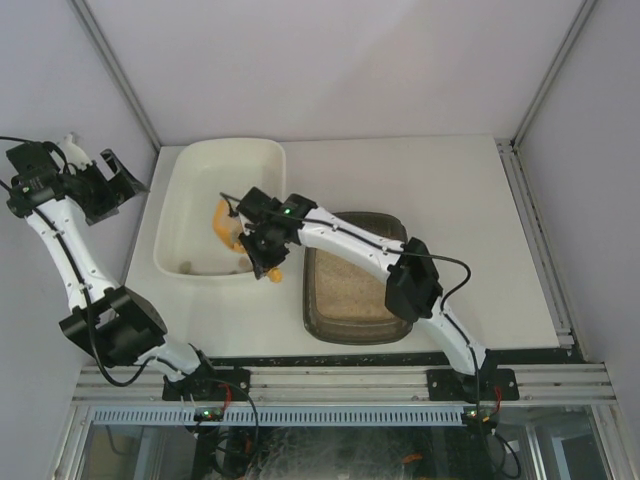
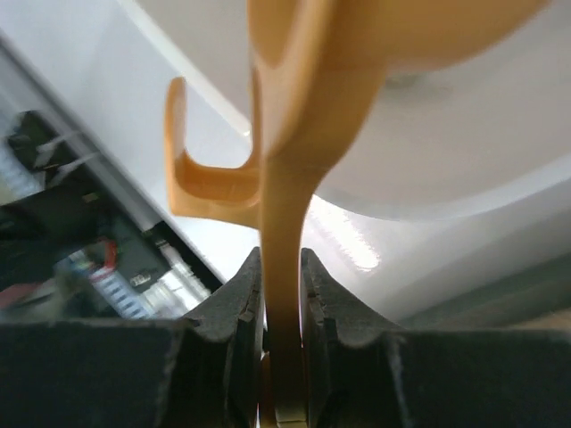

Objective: Clean the litter box

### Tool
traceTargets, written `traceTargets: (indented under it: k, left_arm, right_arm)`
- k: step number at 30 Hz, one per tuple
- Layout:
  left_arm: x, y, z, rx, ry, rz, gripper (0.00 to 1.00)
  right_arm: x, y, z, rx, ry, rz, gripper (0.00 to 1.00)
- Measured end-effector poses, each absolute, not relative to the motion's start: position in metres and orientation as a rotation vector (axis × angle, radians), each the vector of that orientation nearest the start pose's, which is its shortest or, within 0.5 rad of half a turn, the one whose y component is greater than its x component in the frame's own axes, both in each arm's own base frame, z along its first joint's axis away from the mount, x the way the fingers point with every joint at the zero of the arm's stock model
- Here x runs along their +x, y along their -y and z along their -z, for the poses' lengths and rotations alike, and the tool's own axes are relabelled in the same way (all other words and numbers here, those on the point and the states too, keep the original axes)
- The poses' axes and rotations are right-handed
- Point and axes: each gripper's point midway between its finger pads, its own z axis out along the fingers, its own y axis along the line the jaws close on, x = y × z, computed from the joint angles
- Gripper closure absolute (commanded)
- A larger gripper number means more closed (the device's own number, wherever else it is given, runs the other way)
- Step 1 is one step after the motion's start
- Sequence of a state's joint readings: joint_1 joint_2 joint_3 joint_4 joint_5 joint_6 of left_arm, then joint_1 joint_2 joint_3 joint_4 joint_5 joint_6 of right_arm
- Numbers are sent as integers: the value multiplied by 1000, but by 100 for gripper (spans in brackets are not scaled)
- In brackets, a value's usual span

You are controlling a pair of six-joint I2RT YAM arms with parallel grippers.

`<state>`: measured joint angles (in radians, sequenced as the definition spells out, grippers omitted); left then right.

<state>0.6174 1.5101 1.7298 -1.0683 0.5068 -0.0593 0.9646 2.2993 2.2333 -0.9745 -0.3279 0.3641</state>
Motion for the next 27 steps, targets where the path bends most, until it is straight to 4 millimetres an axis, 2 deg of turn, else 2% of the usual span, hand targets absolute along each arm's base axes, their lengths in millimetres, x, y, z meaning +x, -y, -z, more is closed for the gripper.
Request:
traceTargets:
  k: [3,8,11,15,19,23,25,27]
  left_arm:
    - [335,-133,-289,-558,-2245,325,3]
    - [339,-137,-288,-553,-2232,307,3]
    - [340,-139,-284,-553,-2230,303,2]
    - [341,-140,-274,-560,-2240,308,0]
    - [341,-139,-271,-555,-2244,317,0]
    - [344,-130,-274,-469,-2254,319,0]
    - [348,-115,-280,-360,-2268,325,0]
    - [358,-89,-296,-200,-2261,344,0]
  right_arm:
    - [240,-472,-128,-1035,-2574,-555,100]
    - [255,-459,-132,-1113,-2349,-83,100]
    - [267,-448,-135,-1131,-2218,161,100]
    - [291,-434,-142,-1129,-2071,402,100]
    - [311,-429,-151,-1098,-1980,524,100]
    - [321,-424,-161,-1032,-1969,534,100]
    - [317,-413,-164,-998,-2011,486,100]
    - [306,-385,-172,-960,-2092,405,100]
